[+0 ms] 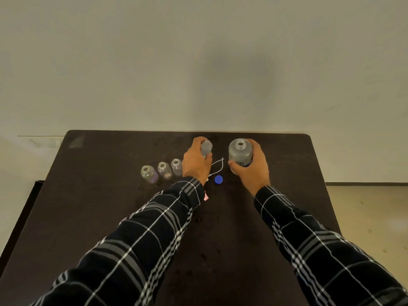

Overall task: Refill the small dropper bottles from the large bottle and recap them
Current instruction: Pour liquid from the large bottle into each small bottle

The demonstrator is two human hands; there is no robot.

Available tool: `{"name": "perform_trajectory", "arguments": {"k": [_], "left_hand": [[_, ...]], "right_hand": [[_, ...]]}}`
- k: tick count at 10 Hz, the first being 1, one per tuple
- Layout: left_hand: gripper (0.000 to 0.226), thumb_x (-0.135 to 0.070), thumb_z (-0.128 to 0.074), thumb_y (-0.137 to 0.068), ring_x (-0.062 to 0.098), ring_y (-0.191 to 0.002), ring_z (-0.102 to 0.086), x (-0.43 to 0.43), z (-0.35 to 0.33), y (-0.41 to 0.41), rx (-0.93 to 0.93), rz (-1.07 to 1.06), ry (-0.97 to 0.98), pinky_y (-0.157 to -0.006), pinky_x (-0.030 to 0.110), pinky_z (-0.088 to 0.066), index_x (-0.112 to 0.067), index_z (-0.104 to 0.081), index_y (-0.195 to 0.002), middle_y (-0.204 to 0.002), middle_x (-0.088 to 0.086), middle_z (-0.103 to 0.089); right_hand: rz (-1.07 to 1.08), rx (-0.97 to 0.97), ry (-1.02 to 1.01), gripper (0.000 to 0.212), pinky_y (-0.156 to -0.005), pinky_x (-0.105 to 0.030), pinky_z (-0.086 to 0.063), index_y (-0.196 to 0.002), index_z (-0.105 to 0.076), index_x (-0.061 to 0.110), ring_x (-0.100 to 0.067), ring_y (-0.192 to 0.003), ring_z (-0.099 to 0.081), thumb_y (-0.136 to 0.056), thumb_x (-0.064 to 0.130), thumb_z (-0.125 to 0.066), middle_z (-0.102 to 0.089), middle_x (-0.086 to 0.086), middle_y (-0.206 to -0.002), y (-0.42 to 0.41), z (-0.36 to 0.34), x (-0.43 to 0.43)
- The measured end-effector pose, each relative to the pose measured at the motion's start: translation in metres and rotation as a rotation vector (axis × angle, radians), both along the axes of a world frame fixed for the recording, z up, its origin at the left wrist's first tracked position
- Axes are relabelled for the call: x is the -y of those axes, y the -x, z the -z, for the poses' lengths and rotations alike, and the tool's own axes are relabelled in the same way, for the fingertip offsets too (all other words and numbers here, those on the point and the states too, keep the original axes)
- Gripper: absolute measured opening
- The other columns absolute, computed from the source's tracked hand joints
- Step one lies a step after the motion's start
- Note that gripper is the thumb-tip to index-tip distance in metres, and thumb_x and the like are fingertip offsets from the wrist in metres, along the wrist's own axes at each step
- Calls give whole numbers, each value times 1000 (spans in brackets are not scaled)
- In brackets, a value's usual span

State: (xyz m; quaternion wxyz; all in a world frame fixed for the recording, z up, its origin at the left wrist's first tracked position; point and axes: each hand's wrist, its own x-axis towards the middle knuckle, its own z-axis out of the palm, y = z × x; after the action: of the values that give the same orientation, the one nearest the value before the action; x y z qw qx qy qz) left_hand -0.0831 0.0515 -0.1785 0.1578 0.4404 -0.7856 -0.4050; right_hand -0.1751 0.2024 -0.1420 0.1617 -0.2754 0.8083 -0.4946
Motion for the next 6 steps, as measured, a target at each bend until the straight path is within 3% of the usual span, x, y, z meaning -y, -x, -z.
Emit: {"name": "perform_trajectory", "arguments": {"k": [1, 2, 3, 4, 5, 6], "left_hand": [[41, -20, -67, -88, 22, -85, -69, 3, 8, 6, 39, -47, 8, -76, 40, -58, -36, -43, -118, -106, -2, -65], [41, -20, -69, -86, 20, -88, -67, 2, 18, 9, 49, -80, 37, -72, 34, -54, -36, -44, -114, -104, -2, -66], [42, -20, -70, -85, 21, -81, -69, 2, 25, 9, 71, -108, 4, -71, 39, -58, -40, -41, -109, -100, -2, -66], [43, -21, -72, -84, 21, -83, -68, 2, 29, 9, 94, -136, 8, -68, 32, -51, -38, -43, -111, -102, -2, -67], [44, -20, -73, -84, 22, -89, -68, 2, 30, 9, 99, -142, 6, -69, 30, -44, -34, -45, -115, -104, -1, -67], [57, -17, -74, -83, 25, -102, -66, 1, 27, 6, 112, -124, -27, -81, 37, -52, -35, -41, -127, -116, 2, -66]], "right_hand": [[-17, 12, 13, 69, -102, -44, -49, -134, -48, 23, -17, -119, -55, -75, 17, -83, -58, 4, -126, 4, 3, -1], [-33, 33, 15, 70, -102, -44, -49, -135, -47, 25, -17, -120, -55, -75, 18, -83, -58, 4, -127, 7, 7, -2], [-45, 38, 14, 71, -104, -44, -49, -136, -46, 25, -16, -122, -54, -75, 18, -83, -57, 5, -128, 8, 10, -3], [-56, 46, 18, 72, -104, -44, -49, -136, -46, 26, -15, -122, -53, -75, 18, -83, -57, 6, -129, 8, 11, -4], [-63, 46, 28, 71, -104, -43, -49, -136, -46, 25, -15, -122, -54, -76, 18, -83, -57, 6, -128, 8, 12, -3], [-68, 46, 29, 72, -105, -40, -48, -137, -46, 26, -13, -122, -53, -76, 19, -83, -56, 7, -129, 7, 11, -2]]}}
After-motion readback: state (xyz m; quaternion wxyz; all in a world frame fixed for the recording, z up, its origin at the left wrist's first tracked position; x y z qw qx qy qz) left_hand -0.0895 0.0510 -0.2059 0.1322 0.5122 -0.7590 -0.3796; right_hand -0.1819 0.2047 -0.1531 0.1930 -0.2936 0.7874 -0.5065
